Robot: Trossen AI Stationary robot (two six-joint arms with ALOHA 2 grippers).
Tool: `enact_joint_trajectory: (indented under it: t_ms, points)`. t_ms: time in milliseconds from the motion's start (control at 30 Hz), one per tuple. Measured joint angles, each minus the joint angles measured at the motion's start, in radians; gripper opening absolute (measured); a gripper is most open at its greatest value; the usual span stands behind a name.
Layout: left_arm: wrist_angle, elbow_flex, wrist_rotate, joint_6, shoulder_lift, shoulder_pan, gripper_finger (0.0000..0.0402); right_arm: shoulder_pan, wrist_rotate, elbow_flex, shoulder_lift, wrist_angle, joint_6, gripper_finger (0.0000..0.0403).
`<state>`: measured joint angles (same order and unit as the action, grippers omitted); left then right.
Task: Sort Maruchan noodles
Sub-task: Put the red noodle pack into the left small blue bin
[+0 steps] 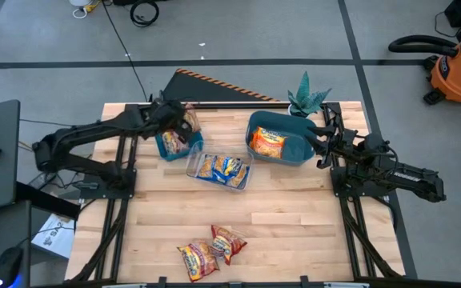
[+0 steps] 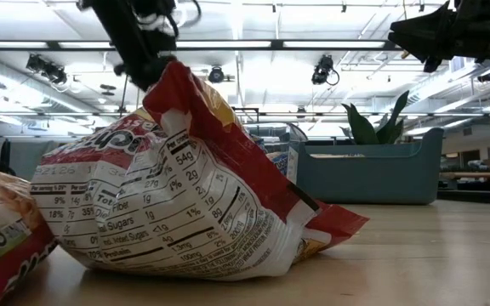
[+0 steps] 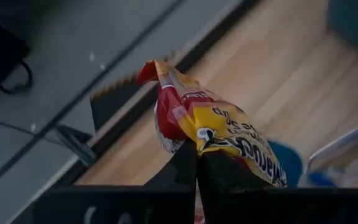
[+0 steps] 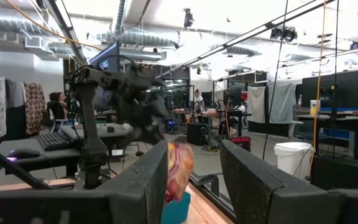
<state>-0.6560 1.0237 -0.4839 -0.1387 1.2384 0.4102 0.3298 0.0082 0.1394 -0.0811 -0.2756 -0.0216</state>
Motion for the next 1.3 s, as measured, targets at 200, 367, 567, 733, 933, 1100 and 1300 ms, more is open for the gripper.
enact_joint_trajectory:
  t_ms: [200,367,567,733,933,1100,1300]
  points:
    - [-0.16,0.0,0.036,0.028,0.146,0.034,0.0009,0.0,0.001,0.0,0.0,0.0,0.0,0.0153]
    - [-0.308,0.0,0.037,0.046,0.219,0.038,0.0009,0.0,0.001,0.0,0.0,0.0,-0.005,0.0153]
    - [-0.365,0.0,0.037,0.028,0.234,0.037,0.0009,0.0,0.0,0.0,0.0,0.0,-0.007,0.0153]
    - [-0.47,0.0,0.036,-0.012,0.234,0.036,0.004,0.0,0.0,0.0,0.0,0.0,-0.007,0.0153]
    - [-0.606,0.038,0.034,-0.027,0.234,0.014,0.0132,0.0,0.0,0.0,0.0,0.0,-0.007,0.0153]
    - [-0.633,0.15,0.003,-0.065,0.234,0.01,0.0172,0.0,0.0,0.0,0.0,0.0,-0.007,0.0153]
    - [-0.402,0.221,-0.045,-0.007,0.231,0.001,0.0171,0.0,0.0,0.0,0.0,0.0,-0.007,0.0153]
